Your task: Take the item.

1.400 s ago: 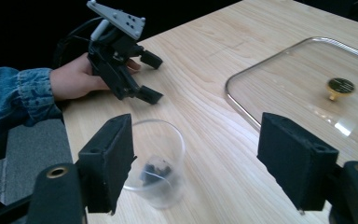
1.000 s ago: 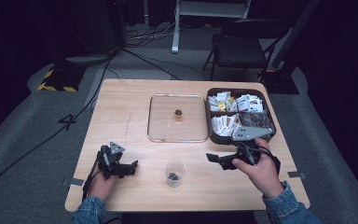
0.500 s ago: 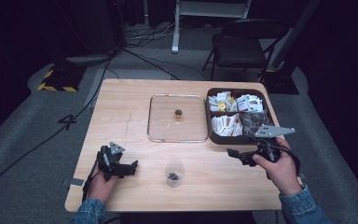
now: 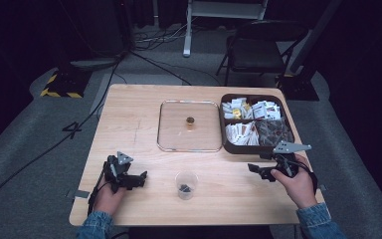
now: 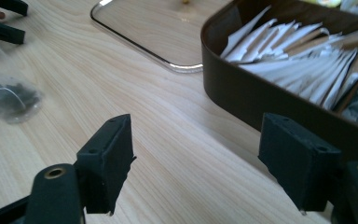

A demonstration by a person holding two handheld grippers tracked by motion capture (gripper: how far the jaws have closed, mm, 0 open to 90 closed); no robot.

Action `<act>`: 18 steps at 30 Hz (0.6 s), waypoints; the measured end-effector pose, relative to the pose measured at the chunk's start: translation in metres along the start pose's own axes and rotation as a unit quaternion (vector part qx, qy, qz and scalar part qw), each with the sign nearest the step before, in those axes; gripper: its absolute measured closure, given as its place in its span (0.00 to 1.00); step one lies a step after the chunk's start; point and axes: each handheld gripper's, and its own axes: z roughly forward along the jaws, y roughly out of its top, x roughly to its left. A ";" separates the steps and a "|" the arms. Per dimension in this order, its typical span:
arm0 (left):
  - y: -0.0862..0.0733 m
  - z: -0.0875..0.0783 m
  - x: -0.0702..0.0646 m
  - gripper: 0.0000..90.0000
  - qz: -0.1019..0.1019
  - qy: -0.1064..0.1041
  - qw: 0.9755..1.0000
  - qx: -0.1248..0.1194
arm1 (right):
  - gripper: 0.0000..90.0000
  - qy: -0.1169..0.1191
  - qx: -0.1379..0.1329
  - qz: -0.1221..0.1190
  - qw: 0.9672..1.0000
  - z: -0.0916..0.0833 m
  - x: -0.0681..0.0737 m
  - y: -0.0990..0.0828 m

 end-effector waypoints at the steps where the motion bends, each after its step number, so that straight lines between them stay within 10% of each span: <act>1: 0.000 0.000 0.000 0.00 0.000 0.000 1.000 0.000 | 0.29 -0.001 0.001 0.003 1.000 0.002 -0.002 -0.003; 18: 0.000 0.000 0.000 0.00 0.000 0.000 1.000 0.000 | 0.20 -0.031 0.034 0.001 0.999 0.027 -0.014 -0.051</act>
